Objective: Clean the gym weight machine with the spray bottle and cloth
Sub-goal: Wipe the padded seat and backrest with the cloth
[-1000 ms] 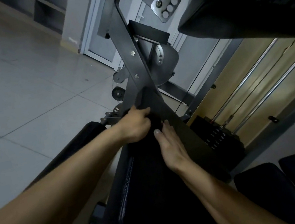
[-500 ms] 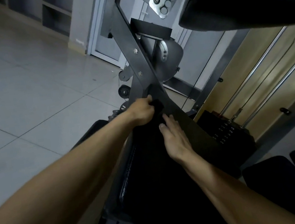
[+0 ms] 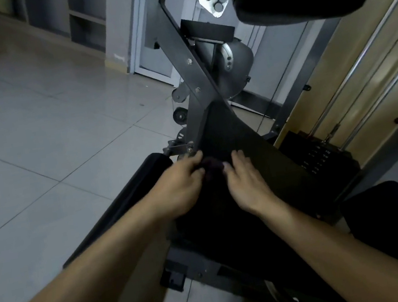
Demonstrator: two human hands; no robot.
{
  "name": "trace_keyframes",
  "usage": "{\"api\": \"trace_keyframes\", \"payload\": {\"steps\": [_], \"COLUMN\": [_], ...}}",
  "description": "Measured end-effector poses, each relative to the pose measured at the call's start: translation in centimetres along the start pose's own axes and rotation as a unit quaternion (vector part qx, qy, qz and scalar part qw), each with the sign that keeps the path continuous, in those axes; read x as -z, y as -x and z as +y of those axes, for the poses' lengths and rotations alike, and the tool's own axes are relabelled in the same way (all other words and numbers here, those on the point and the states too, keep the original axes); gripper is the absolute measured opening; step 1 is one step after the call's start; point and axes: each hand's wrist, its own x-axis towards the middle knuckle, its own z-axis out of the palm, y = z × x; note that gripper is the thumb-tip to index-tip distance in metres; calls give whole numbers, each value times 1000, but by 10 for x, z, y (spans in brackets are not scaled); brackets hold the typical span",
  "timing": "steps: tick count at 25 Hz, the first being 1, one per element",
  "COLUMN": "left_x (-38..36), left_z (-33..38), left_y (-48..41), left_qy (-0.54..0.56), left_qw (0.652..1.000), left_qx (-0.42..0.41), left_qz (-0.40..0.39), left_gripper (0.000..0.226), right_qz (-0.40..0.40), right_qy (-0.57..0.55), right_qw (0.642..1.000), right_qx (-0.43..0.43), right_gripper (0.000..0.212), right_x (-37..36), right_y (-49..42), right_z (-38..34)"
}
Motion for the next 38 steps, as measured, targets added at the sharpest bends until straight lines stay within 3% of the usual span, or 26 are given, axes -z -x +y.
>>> {"api": "trace_keyframes", "payload": {"steps": [4, 7, 13, 16, 18, 20, 24, 27, 29, 30, 32, 34, 35, 37, 38], "left_x": [-3, -5, 16, 15, 22, 19, 8, 16, 25, 27, 28, 23, 21, 25, 29], "left_z": [-2, 1, 16, 23, 26, 31, 39, 45, 58, 62, 74, 88, 89, 75, 61], "left_y": [-83, -49, 101, 80, 48, 35, 93, 138, 142, 137, 117, 98, 93, 94, 100], "left_qy": [44, 16, 7, 40, 29, 7, -58, -53, 40, 83, 118, 93, 52, 37, 64], "left_qw": [991, 996, 1000, 999, 995, 995, 997, 998, 998, 991, 982, 990, 994, 997, 997], "left_qx": [126, 84, 12, 18, 65, 87, 54, 45, 22, 0, -37, -81, -95, -63, -13], "left_qz": [-20, -16, -7, -19, -65, -56, 27, 5, 50, 101, 143, 69, 23, 11, 50], "left_gripper": [26, 31, 48, 46, 41, 43, 49, 63, 73, 74, 77, 85, 88, 86, 77], "right_qz": [-29, -9, 8, 8, 8, 7, 15, 34, 54, 54, -21, -123, -136, -74, -19], "right_qy": [14, 21, 20, 26, 21, 18, 10, 3, -63, -149, -391, -566, -600, -596, -537], "right_qw": [999, 1000, 1000, 1000, 1000, 1000, 1000, 999, 996, 983, 905, 800, 777, 797, 842], "right_qx": [32, 21, 7, -3, -6, -7, -6, -5, 41, 89, 165, 157, 133, 67, 55], "right_gripper": [70, 67, 67, 67, 66, 66, 67, 65, 59, 57, 58, 47, 39, 28, 23], "right_x": [-7, -10, -14, -15, -14, -14, -15, -11, -3, 2, 13, 23, 24, 29, 31], "right_y": [36, 27, 29, 33, 32, 29, 31, 42, 64, 80, 113, 131, 129, 124, 121], "right_z": [6, 2, -3, -5, -6, -5, -2, -12, -27, -38, -65, -84, -85, -73, -54]}}
